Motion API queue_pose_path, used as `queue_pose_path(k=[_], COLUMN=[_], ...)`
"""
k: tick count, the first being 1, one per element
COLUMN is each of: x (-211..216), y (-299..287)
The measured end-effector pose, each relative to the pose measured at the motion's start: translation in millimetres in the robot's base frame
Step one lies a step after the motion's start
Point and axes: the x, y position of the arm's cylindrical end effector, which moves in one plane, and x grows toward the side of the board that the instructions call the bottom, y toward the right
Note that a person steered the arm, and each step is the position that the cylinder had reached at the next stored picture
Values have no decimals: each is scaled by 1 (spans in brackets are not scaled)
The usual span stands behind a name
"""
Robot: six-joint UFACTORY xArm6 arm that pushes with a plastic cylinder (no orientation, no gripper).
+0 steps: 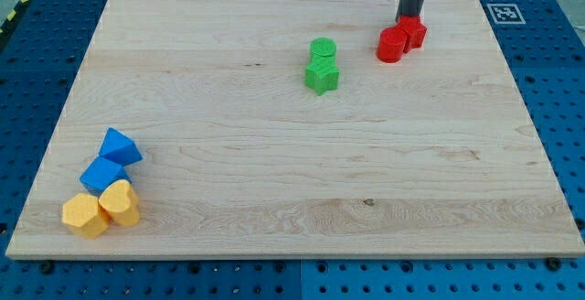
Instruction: Move the red star and red circle towards the green circle and green star
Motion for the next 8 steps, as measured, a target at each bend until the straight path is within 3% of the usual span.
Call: queue_pose_path(k=[2,5,8], x=[2,32,21], y=[63,35,-10])
